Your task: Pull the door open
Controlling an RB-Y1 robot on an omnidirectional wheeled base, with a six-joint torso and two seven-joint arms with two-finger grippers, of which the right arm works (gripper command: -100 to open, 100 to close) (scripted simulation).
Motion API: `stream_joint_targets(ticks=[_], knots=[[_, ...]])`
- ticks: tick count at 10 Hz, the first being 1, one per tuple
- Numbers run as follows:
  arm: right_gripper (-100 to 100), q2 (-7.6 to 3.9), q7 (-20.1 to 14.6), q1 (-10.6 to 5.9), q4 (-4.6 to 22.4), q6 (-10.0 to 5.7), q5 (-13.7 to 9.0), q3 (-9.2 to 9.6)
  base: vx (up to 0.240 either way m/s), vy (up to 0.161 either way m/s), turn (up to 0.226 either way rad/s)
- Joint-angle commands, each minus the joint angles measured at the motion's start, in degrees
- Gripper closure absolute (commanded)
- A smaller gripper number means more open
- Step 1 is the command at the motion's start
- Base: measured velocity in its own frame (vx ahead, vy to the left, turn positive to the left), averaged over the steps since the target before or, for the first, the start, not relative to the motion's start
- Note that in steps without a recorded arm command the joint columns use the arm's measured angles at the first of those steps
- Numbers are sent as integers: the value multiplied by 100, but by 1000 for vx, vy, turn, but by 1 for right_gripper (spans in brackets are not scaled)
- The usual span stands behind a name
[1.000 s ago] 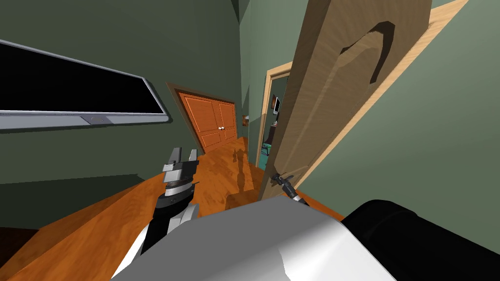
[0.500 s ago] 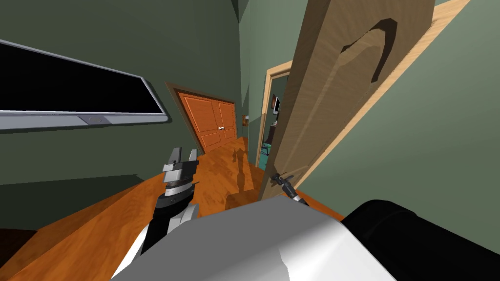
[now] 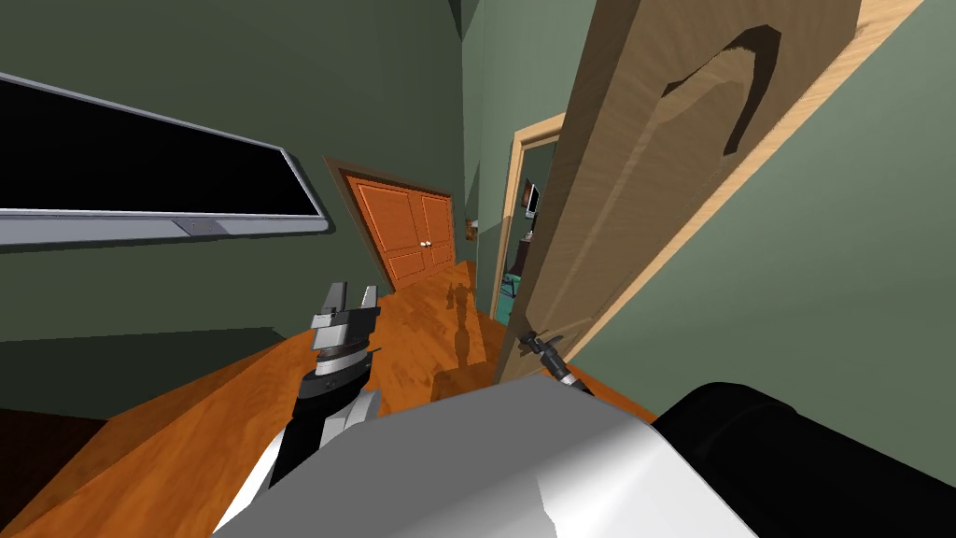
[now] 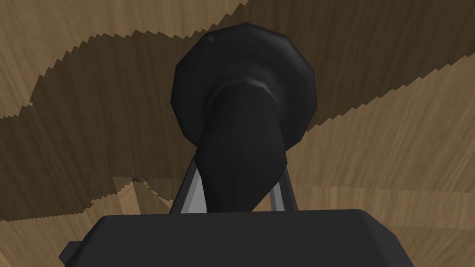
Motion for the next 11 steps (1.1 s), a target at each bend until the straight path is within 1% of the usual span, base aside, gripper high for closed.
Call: stream_joint_targets(ticks=[1,3,4,11], knots=[[100,32,-94,-103,164,-31,18,19,-198,-3,237],[100,42,-180,-209,339,-50,13,-3,-181,-10,185],[100,51,-255,-301,492,-67,9,-23,-252,-49,249],[100,94,-618,-745,1228,-147,-10,-115,-223,-73,205]])
